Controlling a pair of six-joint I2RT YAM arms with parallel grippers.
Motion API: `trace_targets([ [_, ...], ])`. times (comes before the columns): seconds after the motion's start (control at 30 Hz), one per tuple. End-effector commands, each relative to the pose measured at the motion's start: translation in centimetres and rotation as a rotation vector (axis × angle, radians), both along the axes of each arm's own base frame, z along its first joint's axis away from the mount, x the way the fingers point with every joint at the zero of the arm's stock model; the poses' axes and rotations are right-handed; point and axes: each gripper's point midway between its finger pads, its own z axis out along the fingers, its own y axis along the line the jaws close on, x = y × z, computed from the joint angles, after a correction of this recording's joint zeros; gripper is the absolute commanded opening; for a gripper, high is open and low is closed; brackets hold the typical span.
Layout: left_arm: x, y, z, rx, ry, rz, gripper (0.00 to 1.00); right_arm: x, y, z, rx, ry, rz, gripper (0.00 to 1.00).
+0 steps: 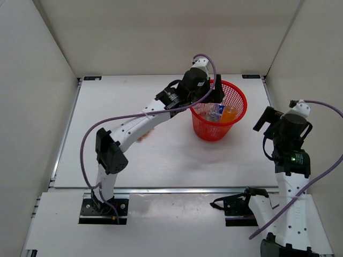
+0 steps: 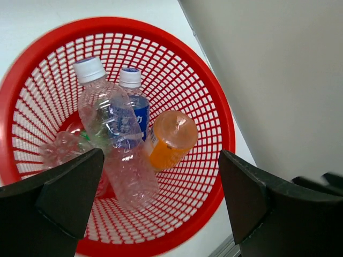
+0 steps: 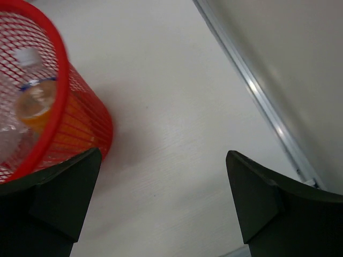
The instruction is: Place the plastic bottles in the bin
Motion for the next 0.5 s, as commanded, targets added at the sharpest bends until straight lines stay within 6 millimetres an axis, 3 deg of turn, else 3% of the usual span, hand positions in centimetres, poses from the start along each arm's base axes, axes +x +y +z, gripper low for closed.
trace_targets([
  [0.0, -3.0, 4.8, 8.5, -0.041, -0.113, -0.03, 0.98, 0.6, 0.6, 5.0, -0.119, -0.058, 0.069, 0.99],
  [0.03, -3.2, 6.0, 7.3, -0.002, -0.095, -0.013, 0.99, 1.2, 2.2, 6.4, -0.107, -0.079, 0.138, 0.99],
  [0.07, -3.9, 8.4, 8.4, 0.013, -0.114, 0.022, 0.99, 1.4, 3.7, 7.3, -0.084, -0.097, 0.189, 0.99],
  [0.1, -4.4, 11.7, 7.2, 0.056, -0.089, 0.081, 0.99, 2.1, 5.1, 7.1, -0.062, -0.083, 0.238, 1.0],
  [0.13, -4.2, 14.3, 3.1, 0.135, -0.019, 0.128, 0.98, 2.8, 7.4, 7.1, -0.049, -0.067, 0.316, 0.99],
  [0.17, -4.9, 18.4, 1.2, 0.155, 0.028, 0.2, 0.98, 2.9, 10.2, 7.6, -0.046, -0.078, 0.407, 0.99],
  [0.2, -6.1, 21.4, 1.9, 0.114, 0.037, 0.257, 0.99, 3.6, 11.3, 7.0, -0.061, -0.05, 0.421, 0.99],
  [0.27, -7.5, 28.6, -3.7, 0.173, 0.151, 0.401, 0.98, 4.1, 18.3, 7.1, -0.105, -0.043, 0.582, 0.99],
  [0.3, -9.3, 31.2, -4.0, 0.172, 0.174, 0.452, 0.99, 4.5, 19.3, 7.9, -0.136, -0.061, 0.582, 0.99],
  [0.33, -11.1, 33.9, -5.5, 0.181, 0.209, 0.492, 0.98, 4.9, 22.7, 7.0, -0.136, -0.037, 0.666, 0.99],
  [0.37, -12.5, 36.2, -8.2, 0.221, 0.291, 0.543, 0.98, 5.5, 26.2, 6.9, -0.079, -0.015, 0.77, 0.99],
  [0.4, -14.0, 37.6, -8.0, 0.2, 0.296, 0.575, 0.99, 6.5, 27.4, 8.0, -0.034, -0.035, 0.803, 1.0],
  [0.43, -15.5, 39.3, -8.5, 0.195, 0.328, 0.621, 0.99, 7.1, 30.1, 6.1, 0.016, 0.028, 0.869, 0.99],
  [0.47, -16.8, 40.5, -9.2, 0.206, 0.36, 0.649, 0.99, 7.5, 32.8, 5.5, 0.03, 0.043, 0.918, 0.99],
])
